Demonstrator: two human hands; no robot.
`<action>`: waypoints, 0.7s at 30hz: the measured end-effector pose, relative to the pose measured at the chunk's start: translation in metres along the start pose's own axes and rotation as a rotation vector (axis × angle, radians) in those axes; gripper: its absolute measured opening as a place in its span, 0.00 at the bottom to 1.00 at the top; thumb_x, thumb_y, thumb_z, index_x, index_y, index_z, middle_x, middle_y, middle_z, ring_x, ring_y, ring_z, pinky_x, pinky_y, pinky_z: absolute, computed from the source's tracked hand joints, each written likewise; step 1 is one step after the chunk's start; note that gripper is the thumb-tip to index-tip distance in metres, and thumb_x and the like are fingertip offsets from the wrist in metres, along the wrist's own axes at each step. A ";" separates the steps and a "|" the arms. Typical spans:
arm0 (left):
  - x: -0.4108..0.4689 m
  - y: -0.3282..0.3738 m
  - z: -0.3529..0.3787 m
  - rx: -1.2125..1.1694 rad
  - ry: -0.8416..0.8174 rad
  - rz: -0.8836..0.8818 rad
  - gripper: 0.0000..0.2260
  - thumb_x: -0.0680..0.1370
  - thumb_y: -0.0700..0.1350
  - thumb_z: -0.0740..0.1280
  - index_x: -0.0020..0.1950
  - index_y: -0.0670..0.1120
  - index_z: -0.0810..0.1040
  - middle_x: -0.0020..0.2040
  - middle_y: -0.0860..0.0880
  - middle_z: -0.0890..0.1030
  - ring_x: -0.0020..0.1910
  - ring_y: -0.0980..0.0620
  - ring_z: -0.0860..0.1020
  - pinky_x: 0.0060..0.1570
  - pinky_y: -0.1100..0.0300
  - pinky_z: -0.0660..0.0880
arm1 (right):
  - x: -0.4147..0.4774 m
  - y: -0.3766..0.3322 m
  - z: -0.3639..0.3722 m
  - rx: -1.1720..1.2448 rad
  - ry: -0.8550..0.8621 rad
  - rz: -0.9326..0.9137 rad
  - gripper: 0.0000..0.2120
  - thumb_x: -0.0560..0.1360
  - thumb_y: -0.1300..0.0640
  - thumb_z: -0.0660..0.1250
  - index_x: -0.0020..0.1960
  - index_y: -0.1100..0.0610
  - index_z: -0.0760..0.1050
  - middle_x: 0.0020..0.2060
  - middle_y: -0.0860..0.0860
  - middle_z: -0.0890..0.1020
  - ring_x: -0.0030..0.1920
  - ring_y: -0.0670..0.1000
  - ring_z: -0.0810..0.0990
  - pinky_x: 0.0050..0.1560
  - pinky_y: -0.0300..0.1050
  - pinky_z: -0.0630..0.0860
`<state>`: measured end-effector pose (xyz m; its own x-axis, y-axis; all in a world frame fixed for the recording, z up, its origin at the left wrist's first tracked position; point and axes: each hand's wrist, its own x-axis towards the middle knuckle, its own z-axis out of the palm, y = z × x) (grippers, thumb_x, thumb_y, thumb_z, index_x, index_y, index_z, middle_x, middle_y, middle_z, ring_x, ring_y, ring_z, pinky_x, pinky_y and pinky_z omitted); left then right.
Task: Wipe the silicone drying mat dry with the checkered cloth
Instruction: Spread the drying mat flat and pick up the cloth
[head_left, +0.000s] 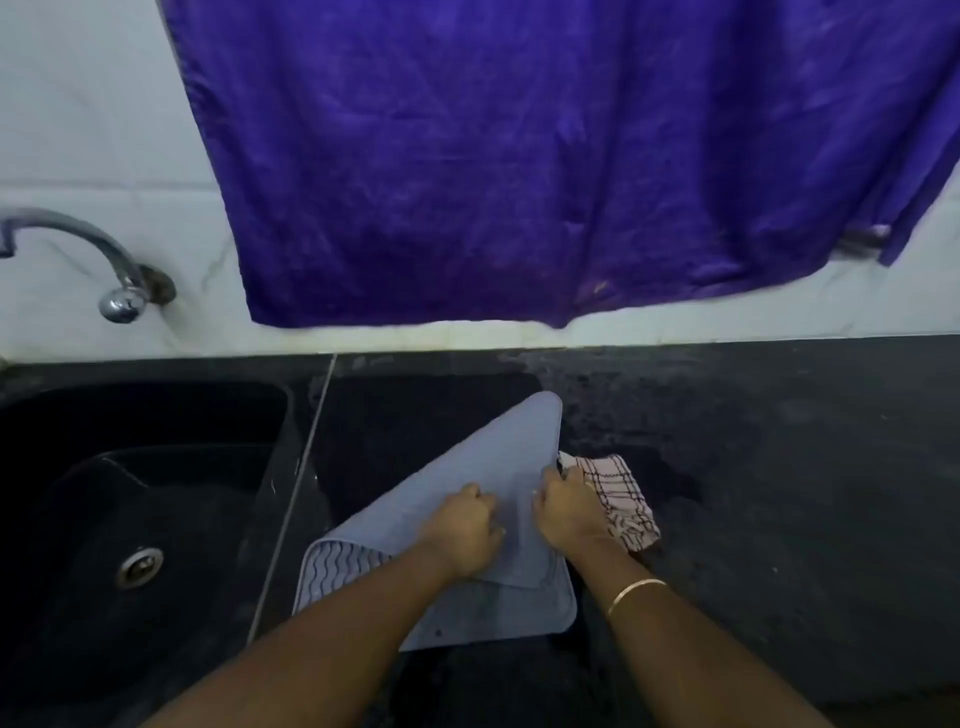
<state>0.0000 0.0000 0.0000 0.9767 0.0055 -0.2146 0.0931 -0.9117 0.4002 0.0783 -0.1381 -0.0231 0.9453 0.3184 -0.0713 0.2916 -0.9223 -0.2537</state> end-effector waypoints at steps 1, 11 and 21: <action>0.003 0.001 0.005 -0.043 -0.019 -0.027 0.14 0.79 0.48 0.61 0.60 0.41 0.73 0.59 0.42 0.72 0.55 0.44 0.74 0.56 0.54 0.70 | 0.003 0.001 0.000 0.048 0.005 0.032 0.19 0.78 0.52 0.57 0.66 0.59 0.66 0.60 0.62 0.70 0.56 0.62 0.74 0.55 0.52 0.74; 0.020 0.032 0.023 0.013 0.005 -0.356 0.41 0.68 0.72 0.60 0.71 0.44 0.62 0.67 0.44 0.65 0.65 0.41 0.67 0.64 0.46 0.67 | 0.046 0.004 -0.013 0.676 -0.133 0.233 0.07 0.73 0.64 0.61 0.48 0.60 0.76 0.46 0.55 0.79 0.48 0.55 0.77 0.49 0.45 0.73; 0.039 0.038 -0.036 -0.460 -0.208 -0.624 0.35 0.74 0.58 0.63 0.74 0.41 0.58 0.70 0.42 0.66 0.64 0.44 0.70 0.53 0.56 0.71 | 0.092 -0.056 -0.059 1.202 -0.147 0.181 0.10 0.72 0.67 0.63 0.34 0.59 0.72 0.25 0.53 0.70 0.24 0.48 0.68 0.25 0.38 0.66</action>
<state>0.0487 -0.0199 0.0394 0.6663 0.3406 -0.6634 0.7248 -0.5047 0.4689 0.1573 -0.0705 0.0410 0.9098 0.2999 -0.2869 -0.2373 -0.1912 -0.9524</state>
